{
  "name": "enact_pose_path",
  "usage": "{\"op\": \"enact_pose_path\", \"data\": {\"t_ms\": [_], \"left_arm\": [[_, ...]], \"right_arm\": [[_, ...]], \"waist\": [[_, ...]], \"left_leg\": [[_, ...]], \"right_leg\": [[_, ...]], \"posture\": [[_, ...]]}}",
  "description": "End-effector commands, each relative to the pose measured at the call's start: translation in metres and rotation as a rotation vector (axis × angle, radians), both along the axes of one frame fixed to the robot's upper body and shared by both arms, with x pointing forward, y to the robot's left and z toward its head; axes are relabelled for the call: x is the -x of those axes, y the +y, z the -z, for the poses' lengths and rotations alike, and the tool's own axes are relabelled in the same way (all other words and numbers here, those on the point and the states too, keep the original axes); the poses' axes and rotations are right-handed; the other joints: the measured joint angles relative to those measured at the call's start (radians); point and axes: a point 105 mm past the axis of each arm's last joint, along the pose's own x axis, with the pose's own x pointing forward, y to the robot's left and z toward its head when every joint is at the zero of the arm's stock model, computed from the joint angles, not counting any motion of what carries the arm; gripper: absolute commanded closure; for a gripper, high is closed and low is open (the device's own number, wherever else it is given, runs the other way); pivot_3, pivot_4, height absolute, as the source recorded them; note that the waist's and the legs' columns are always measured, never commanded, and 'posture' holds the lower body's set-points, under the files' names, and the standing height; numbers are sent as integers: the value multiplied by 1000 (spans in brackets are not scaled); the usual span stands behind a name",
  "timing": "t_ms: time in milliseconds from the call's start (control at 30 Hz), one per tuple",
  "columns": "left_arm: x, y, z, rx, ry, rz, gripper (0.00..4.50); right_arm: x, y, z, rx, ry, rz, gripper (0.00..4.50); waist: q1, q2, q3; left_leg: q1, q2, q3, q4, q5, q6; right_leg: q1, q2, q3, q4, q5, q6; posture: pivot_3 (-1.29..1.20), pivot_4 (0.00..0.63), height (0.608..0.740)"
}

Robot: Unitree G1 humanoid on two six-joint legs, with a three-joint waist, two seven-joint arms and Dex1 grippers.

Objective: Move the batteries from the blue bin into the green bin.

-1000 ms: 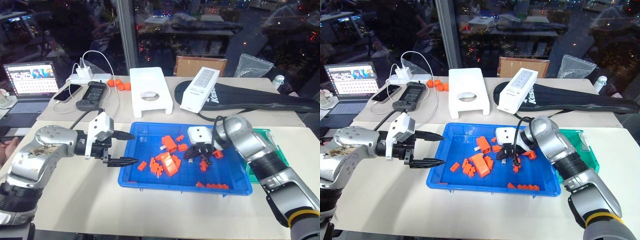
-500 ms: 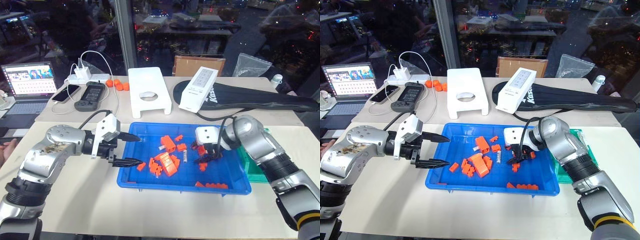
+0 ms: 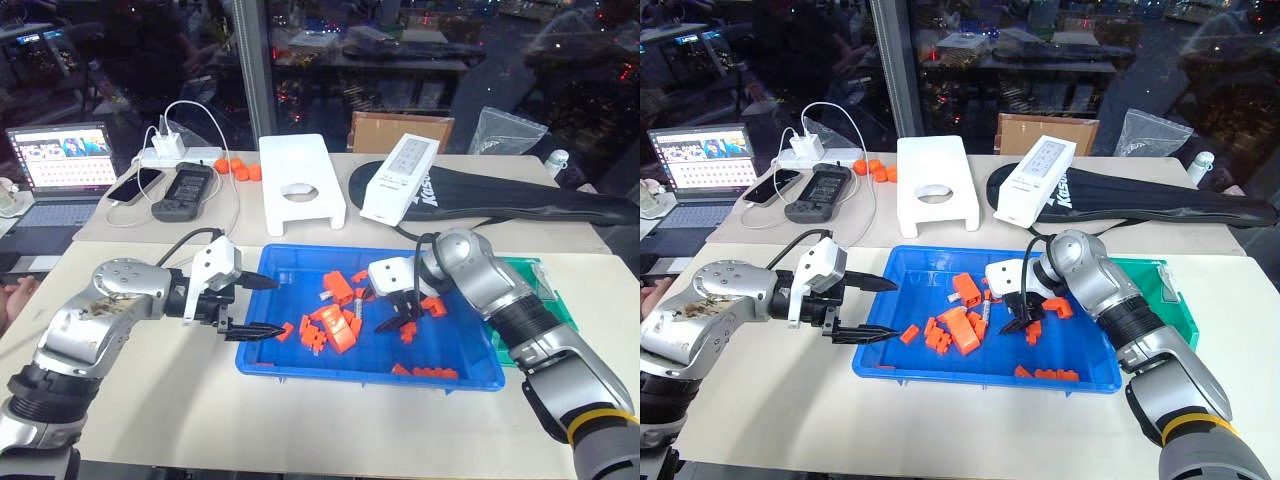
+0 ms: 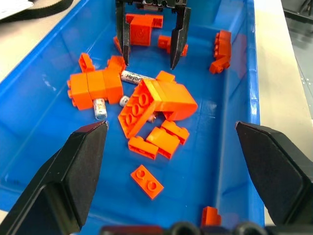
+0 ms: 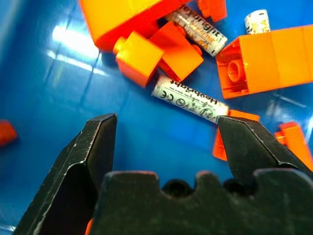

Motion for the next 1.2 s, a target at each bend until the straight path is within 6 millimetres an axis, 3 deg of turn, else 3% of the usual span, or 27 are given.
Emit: {"op": "enact_pose_path", "data": {"t_ms": [33, 200, 533, 733, 1100, 1200], "left_arm": [[2, 1, -11, -1, -48, 1, 0], [-1, 0, -12, -6, -52, 7, 0], [-4, 3, -9, -47, -52, 6, 0], [-3, 6, -6, -62, -55, -8, 0], [-5, 6, -5, -65, -63, -14, 0], [-6, 5, -5, -65, -65, -10, 0]], "right_arm": [[2, -2, -11, -59, 35, 83, 731], [-5, -4, -3, -49, 27, 148, 731], [-25, 15, 2, -99, -1, 180, 731], [-23, 31, 8, -121, 30, 167, 731], [-12, 27, 22, -92, 94, 197, 731], [-10, 24, 24, -89, 105, 218, 1379]], "waist": [[-1, 0, 0], [-2, 0, 0], [-7, 0, 0], [-6, 0, 0], [-5, 0, -1], [-5, 0, -2]], "left_leg": [[0, 0, 0, 0, 0, 0], [0, 0, 0, 0, 0, 0], [1, 0, 0, -1, 0, 0], [1, 0, 0, -1, 0, 0], [1, 0, 0, -1, 0, 0], [2, 0, 0, -1, 0, 0]], "right_leg": [[0, 0, 0, 0, 0, 0], [0, 0, 0, 0, 0, 0], [0, 1, 0, 1, 0, 0], [0, 0, 0, 1, 0, 0], [0, 1, 0, 2, -1, 0], [0, 1, 0, 2, -1, -1]], "posture": [[0, 150, 722], [0, 150, 722], [0, 150, 722], [0, 150, 722], [0, 150, 722], [0, 150, 722]]}}
